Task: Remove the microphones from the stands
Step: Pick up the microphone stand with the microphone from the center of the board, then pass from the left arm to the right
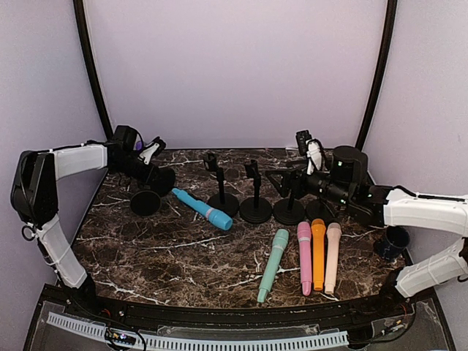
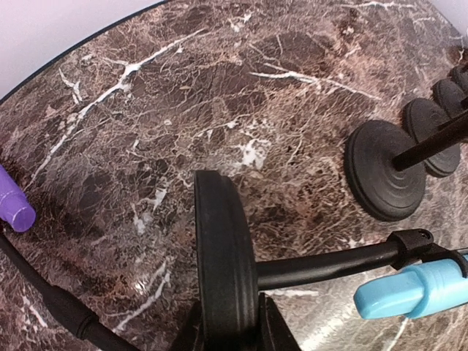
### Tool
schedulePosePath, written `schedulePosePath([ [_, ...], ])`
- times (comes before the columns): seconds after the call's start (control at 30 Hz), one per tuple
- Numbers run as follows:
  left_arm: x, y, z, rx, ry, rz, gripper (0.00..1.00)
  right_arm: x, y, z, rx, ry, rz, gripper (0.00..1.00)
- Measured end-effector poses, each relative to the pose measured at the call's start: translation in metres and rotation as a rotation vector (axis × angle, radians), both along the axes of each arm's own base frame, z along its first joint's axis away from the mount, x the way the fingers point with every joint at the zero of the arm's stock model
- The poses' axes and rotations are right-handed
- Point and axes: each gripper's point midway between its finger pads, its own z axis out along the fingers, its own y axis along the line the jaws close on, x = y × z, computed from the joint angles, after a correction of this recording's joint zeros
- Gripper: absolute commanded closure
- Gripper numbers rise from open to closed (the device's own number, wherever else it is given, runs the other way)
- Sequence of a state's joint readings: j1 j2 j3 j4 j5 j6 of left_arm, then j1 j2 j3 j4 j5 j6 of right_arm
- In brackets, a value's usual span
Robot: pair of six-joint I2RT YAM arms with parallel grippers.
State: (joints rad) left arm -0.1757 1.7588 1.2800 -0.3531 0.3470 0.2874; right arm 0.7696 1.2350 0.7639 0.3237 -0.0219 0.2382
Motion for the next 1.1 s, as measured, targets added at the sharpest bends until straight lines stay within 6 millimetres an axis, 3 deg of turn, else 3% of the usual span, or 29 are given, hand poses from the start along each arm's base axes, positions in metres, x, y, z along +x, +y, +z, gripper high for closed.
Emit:
schedulePosePath([
  [0.13,-0.017,-0.002,0.035,-0.079,-0.031,0.044,1.00,-0.003,-0.002,0.007,0.000,0.000,0.003,0.10],
  [0.27,-0.033,-0.006,0.061,-0.167,-0.041,0.074,1.00,-0.005,-0.004,0.026,0.032,-0.023,0.013,0.10],
  [0.4,-0.049,-0.013,0.062,-0.264,0.026,0.106,1.00,-0.007,-0.008,0.043,0.074,-0.046,0.027,0.11],
  [0.6,-0.076,-0.025,0.048,-0.408,0.192,0.149,1.00,-0.012,-0.008,0.051,0.129,-0.045,0.084,0.14],
  [0.8,-0.114,-0.036,0.059,-0.587,0.299,0.180,1.00,-0.047,-0.007,0.059,0.216,-0.090,0.248,0.15],
  [0.97,-0.132,-0.044,0.077,-0.700,0.348,0.172,1.00,-0.074,0.015,0.063,0.241,-0.123,0.412,0.16],
  [1.1,-0.141,-0.055,0.085,-0.756,0.388,0.141,1.00,-0.097,0.056,0.053,0.179,-0.121,0.531,0.20],
])
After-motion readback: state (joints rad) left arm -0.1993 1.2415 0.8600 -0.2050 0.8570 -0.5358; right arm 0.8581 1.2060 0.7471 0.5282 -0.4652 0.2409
